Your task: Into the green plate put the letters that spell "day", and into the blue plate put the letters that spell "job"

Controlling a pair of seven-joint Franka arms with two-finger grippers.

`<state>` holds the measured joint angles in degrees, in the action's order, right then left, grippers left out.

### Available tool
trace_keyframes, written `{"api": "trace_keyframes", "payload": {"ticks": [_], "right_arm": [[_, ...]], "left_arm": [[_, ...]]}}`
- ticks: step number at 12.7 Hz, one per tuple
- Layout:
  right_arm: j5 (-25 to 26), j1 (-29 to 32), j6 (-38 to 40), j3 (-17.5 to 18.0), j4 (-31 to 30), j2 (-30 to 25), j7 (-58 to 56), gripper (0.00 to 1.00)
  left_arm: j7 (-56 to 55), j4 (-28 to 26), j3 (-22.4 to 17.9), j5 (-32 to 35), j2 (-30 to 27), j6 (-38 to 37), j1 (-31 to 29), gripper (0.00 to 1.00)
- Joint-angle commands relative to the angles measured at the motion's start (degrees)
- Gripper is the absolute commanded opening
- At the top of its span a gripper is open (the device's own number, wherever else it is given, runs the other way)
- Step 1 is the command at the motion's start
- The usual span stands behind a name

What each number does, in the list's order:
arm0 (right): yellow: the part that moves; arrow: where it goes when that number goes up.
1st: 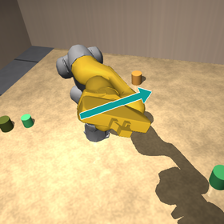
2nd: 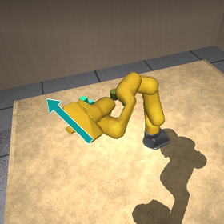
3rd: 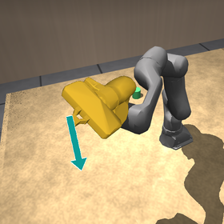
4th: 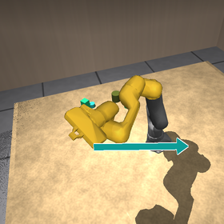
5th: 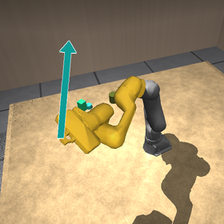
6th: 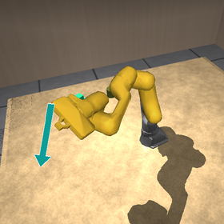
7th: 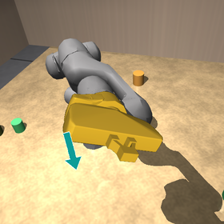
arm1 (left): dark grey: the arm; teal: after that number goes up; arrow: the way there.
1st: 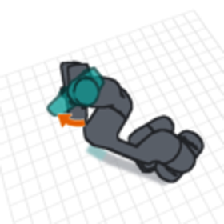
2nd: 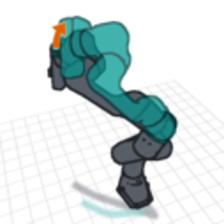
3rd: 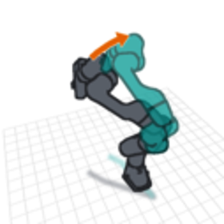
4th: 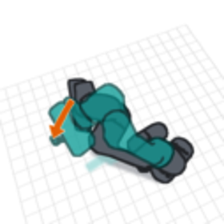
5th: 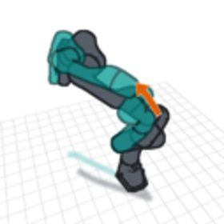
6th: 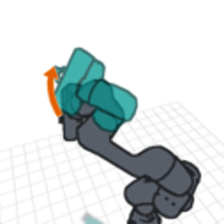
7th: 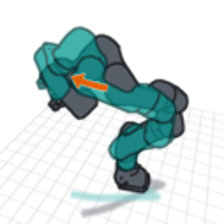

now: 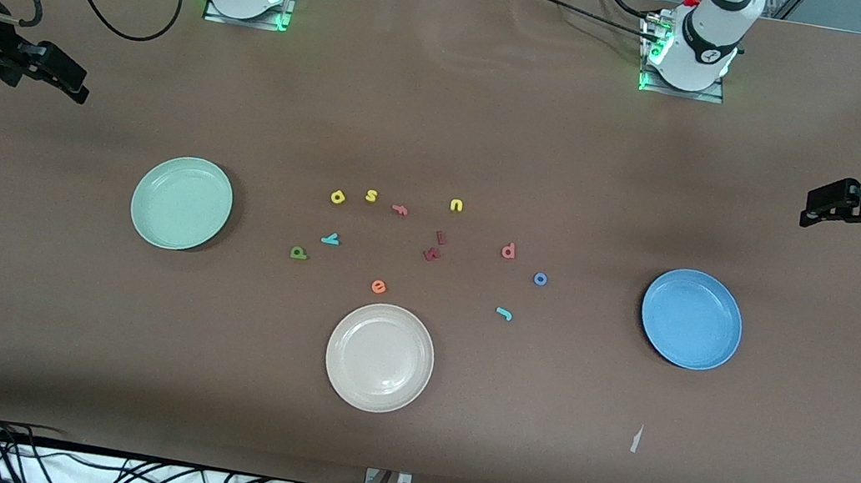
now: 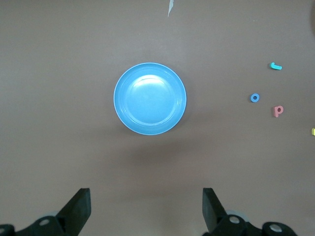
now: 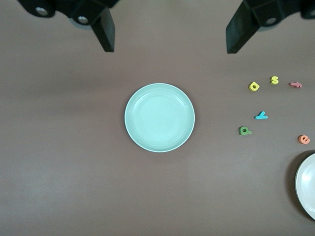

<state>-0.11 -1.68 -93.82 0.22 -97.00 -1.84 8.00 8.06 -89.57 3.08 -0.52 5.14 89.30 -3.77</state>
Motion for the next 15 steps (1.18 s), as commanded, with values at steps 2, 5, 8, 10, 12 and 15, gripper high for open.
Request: {"api": "trace_keyframes", "payload": {"ticks": [2,5,8,10,12,15], "right_arm": [[0.82,-0.16,0.83,0.13,-0.04,-0.71,-0.53,1.0],[0.82,-0.16,1.45,0.13,0.05,-0.62,-0.53,1.0],[0.82,-0.25,1.62,0.31,0.14,-0.62,-0.53,1.0],[0.82,-0.25,1.53,0.31,0.14,-0.62,-0.53,1.0],[0.55,-0.25,1.79,0.31,0.14,-0.62,-0.45,1.0],[0.38,-0.25,2.06,0.39,0.05,-0.79,0.16,1.0]], "left_arm": [[1.16,0.28,-0.09,-0.53,0.05,0.26,-0.01,1.0],[1.16,0.28,-0.09,-0.62,0.05,0.26,-0.01,1.0],[1.16,0.19,-0.09,-0.53,0.05,0.18,0.08,1.0],[1.16,0.19,-0.09,-0.53,0.05,0.18,0.08,1.0],[0.99,0.28,-0.01,-0.62,0.05,0.18,0.17,1.0],[0.55,0.28,0.61,-0.53,0.05,0.18,0.17,1.0]]}}
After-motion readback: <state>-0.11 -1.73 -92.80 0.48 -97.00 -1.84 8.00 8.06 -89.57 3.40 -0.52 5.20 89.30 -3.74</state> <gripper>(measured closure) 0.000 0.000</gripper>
